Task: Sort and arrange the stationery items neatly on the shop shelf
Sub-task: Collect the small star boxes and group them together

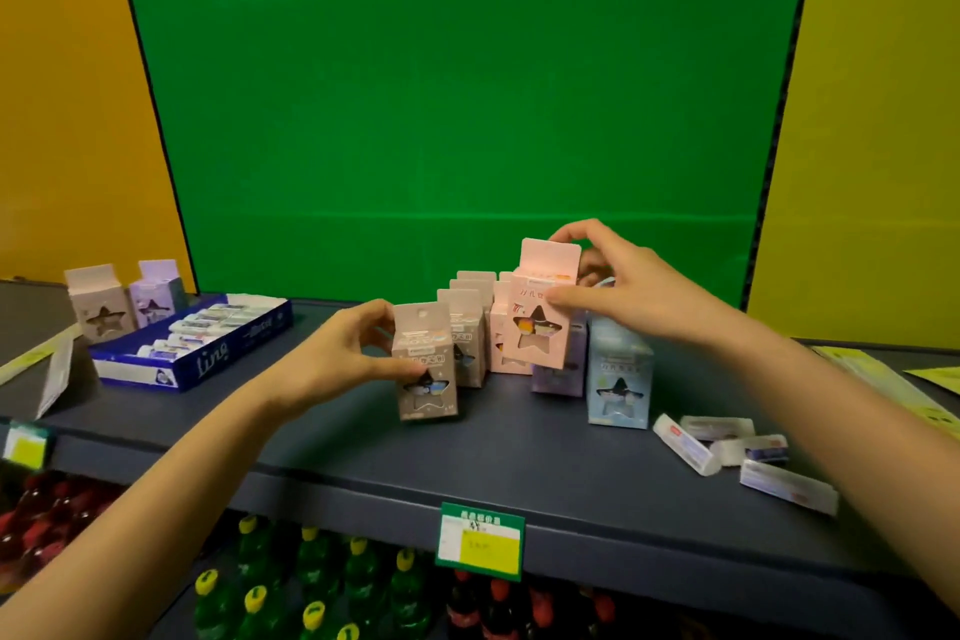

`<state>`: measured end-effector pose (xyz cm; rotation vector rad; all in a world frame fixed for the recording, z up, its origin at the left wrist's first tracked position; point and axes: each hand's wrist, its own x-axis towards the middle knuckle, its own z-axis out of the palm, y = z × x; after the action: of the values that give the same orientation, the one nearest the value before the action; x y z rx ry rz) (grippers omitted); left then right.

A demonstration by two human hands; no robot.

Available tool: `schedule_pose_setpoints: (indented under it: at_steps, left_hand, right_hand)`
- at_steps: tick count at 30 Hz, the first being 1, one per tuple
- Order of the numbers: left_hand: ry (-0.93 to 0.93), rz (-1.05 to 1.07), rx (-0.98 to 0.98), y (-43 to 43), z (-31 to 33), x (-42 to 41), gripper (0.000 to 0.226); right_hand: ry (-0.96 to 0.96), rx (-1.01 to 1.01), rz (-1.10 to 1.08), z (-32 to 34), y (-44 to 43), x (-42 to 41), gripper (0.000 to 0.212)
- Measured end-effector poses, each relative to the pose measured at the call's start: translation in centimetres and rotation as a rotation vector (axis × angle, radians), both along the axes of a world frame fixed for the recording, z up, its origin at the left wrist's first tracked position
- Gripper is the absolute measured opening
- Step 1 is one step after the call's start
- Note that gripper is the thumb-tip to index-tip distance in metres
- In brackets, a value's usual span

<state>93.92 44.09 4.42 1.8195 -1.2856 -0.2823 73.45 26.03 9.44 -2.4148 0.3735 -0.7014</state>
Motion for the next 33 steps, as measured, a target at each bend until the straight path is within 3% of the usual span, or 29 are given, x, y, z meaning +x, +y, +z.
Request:
schedule_pose_setpoints:
  at_steps: [10,24,33]
  left_hand:
    - [0.045,-0.123,-0.082,-2.1,-1.7,4.2,0.036]
    - [0.042,-0.262,-0.161,-3.2,-2.4,5.0,0.038]
    - [0.026,-0.233,-0.212,-3.3,-2.7,4.3,0.042]
  right_hand:
    - [0.170,-0.075,-0.094,-0.9,1.0,3.9,0.043]
    - [0.256,-0.376,-0.287,-2.5,0.8,6.1,0.045]
    - [0.281,-0.574,-0.378,-3.1,1.0,6.8,0.047]
